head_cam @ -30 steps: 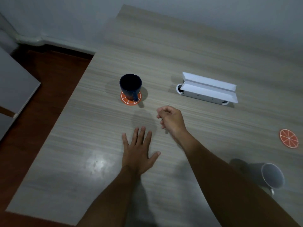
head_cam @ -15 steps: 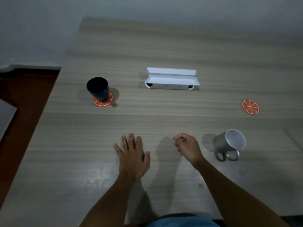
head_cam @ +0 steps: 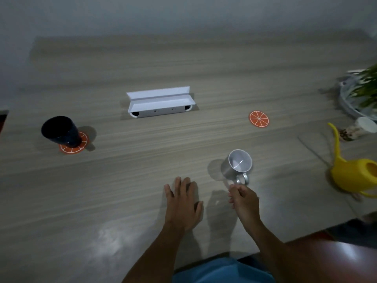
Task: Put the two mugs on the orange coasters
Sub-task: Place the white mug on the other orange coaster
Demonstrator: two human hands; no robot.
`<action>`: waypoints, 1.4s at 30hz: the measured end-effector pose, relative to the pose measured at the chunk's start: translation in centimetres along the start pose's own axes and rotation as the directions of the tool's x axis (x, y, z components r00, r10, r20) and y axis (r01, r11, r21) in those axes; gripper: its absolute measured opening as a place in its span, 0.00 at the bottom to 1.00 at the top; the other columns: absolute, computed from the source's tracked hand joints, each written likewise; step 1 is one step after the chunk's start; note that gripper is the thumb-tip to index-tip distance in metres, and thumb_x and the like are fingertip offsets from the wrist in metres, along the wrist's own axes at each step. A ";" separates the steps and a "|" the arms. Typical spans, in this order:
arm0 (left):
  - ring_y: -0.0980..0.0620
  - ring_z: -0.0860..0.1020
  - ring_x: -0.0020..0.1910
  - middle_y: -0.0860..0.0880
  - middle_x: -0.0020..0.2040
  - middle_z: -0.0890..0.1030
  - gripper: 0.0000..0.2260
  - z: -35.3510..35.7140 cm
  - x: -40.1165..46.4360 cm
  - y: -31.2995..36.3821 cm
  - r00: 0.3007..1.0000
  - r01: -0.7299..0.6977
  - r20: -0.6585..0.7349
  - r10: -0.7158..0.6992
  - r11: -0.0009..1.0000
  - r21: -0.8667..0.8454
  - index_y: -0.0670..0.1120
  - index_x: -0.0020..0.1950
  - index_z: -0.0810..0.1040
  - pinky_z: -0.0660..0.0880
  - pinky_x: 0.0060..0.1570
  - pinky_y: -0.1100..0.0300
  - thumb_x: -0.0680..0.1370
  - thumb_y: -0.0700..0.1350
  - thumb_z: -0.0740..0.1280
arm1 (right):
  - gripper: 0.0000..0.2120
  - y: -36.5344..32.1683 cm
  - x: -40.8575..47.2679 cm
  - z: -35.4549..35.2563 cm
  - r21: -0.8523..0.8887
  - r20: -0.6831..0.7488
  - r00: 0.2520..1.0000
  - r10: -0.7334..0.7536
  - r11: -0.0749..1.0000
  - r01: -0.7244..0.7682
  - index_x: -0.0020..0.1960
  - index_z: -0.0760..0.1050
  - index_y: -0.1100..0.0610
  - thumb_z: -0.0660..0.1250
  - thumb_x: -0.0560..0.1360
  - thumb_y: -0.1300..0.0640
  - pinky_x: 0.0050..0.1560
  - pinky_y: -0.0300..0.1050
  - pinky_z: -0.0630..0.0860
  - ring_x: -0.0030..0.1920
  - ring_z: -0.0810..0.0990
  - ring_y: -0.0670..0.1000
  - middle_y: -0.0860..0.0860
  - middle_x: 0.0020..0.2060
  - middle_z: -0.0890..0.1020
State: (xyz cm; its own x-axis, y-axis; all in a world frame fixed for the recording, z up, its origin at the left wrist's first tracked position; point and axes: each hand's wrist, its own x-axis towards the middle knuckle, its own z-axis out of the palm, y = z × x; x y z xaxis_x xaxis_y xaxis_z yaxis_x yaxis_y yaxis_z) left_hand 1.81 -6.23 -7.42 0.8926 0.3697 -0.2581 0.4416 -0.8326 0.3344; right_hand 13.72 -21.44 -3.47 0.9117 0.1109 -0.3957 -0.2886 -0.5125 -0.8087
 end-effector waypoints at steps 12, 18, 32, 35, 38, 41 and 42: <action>0.36 0.50 0.82 0.42 0.82 0.57 0.38 0.9 1.7 3.9 0.998 0.027 0.048 -0.032 0.995 0.091 0.44 0.80 0.59 0.49 0.75 0.27 0.75 0.64 0.43 | 0.06 0.7 2.8 -3.5 0.077 -0.102 0.992 -0.070 0.994 0.078 0.48 0.80 0.56 0.72 0.77 0.53 0.40 0.45 0.75 0.37 0.80 0.51 0.56 0.38 0.83; 0.35 0.48 0.81 0.43 0.82 0.55 0.32 0.5 2.5 5.4 0.990 0.106 0.080 -0.114 0.989 0.101 0.45 0.80 0.57 0.51 0.76 0.32 0.79 0.59 0.55 | 0.09 0.9 4.6 -4.1 0.125 -0.007 0.998 -0.064 0.990 0.065 0.44 0.82 0.58 0.71 0.78 0.53 0.42 0.50 0.77 0.36 0.79 0.52 0.53 0.39 0.82; 0.41 0.49 0.81 0.46 0.82 0.55 0.29 -0.7 7.3 9.9 0.989 0.119 0.089 -0.120 0.993 0.023 0.49 0.80 0.54 0.56 0.76 0.36 0.82 0.52 0.62 | 0.16 -0.2 8.3 -7.8 0.203 0.145 0.985 -0.094 0.977 0.064 0.38 0.79 0.63 0.64 0.82 0.57 0.35 0.48 0.74 0.27 0.73 0.47 0.58 0.28 0.77; 0.39 0.47 0.81 0.46 0.83 0.51 0.32 -0.6 9.1 11.2 0.985 0.117 0.122 -0.119 0.993 0.028 0.48 0.81 0.52 0.54 0.76 0.35 0.82 0.55 0.62 | 0.17 -1.0 9.7 -8.9 0.184 0.114 0.986 -0.121 0.978 0.099 0.39 0.79 0.64 0.64 0.82 0.57 0.35 0.47 0.73 0.27 0.74 0.48 0.63 0.29 0.78; 0.37 0.43 0.81 0.45 0.84 0.45 0.36 0.0 11.0 12.4 0.979 0.112 0.166 -0.122 0.991 0.068 0.47 0.82 0.47 0.51 0.76 0.31 0.82 0.59 0.60 | 0.16 -1.9 11.4 -10.0 0.197 0.077 0.990 -0.120 0.975 0.102 0.40 0.80 0.63 0.63 0.82 0.56 0.33 0.41 0.74 0.27 0.74 0.44 0.60 0.30 0.79; 0.35 0.42 0.81 0.44 0.84 0.43 0.39 0.4 12.9 13.7 0.977 0.140 0.153 -0.149 0.988 0.071 0.47 0.82 0.45 0.50 0.74 0.27 0.81 0.67 0.56 | 0.15 -2.7 13.4 -11.0 0.212 0.033 0.992 -0.120 0.971 0.110 0.41 0.80 0.63 0.64 0.82 0.56 0.34 0.43 0.75 0.28 0.75 0.44 0.64 0.34 0.81; 0.34 0.40 0.81 0.45 0.84 0.42 0.40 0.6 13.4 14.2 0.974 0.163 0.148 -0.171 0.985 0.063 0.47 0.82 0.43 0.50 0.73 0.25 0.80 0.69 0.55 | 0.15 -3.0 14.1 -11.3 0.214 0.022 0.993 -0.120 0.970 0.113 0.42 0.80 0.63 0.64 0.82 0.56 0.33 0.41 0.75 0.28 0.75 0.44 0.65 0.35 0.81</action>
State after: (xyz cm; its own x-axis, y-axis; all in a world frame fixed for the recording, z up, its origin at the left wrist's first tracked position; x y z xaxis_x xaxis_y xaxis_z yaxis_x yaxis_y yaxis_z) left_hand 19.96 -13.37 -6.68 0.7806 0.4415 -0.4424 0.5746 -0.7855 0.2299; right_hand 30.71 -27.99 -1.72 0.9333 0.1900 -0.3048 -0.2395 -0.3029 -0.9224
